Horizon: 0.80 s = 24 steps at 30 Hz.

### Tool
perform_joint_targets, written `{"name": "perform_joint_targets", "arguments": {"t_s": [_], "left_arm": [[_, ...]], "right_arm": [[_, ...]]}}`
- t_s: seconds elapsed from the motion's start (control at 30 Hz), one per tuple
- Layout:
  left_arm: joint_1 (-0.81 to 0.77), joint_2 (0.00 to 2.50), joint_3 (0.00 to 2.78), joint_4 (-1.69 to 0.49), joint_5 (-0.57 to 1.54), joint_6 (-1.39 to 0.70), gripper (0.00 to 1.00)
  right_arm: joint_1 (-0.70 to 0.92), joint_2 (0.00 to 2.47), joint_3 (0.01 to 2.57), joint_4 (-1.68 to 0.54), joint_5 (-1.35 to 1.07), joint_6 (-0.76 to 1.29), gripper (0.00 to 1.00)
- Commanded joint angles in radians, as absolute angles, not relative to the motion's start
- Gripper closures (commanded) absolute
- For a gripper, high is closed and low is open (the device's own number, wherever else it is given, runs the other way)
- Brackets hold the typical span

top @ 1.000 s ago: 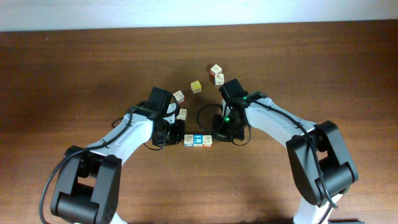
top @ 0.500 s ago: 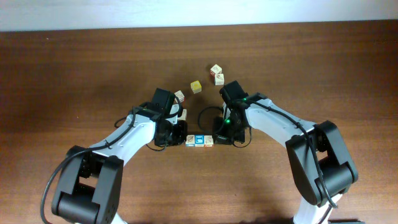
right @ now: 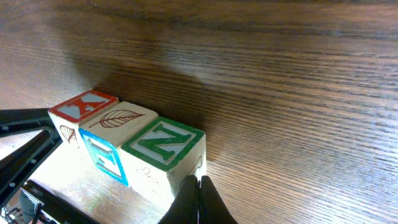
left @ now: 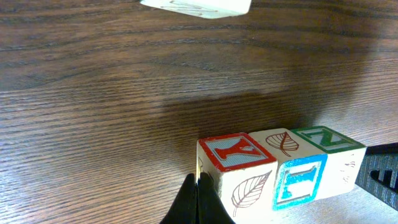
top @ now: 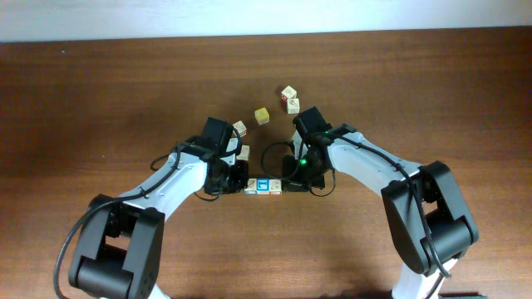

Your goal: Rotate 3 blocks

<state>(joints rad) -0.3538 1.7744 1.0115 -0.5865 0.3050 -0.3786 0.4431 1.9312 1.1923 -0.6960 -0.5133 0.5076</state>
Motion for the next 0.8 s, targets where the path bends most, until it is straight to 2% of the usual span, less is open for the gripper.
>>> {"name": "perform_joint_targets", "arguments": {"t_s": [0.0, 0.77], "left_arm": [[-0.36, 1.76, 1.003, -0.583, 0.343, -0.373, 1.0], [-0.36, 1.76, 1.003, -0.584, 0.343, -0.373, 1.0]], "right_arm": [[0.458, 1.891, 1.19, -0.685, -0.58, 0.475, 0.96], [0.487, 1.851, 1.253, -0.729, -0.62, 0.396, 0.96]]}}
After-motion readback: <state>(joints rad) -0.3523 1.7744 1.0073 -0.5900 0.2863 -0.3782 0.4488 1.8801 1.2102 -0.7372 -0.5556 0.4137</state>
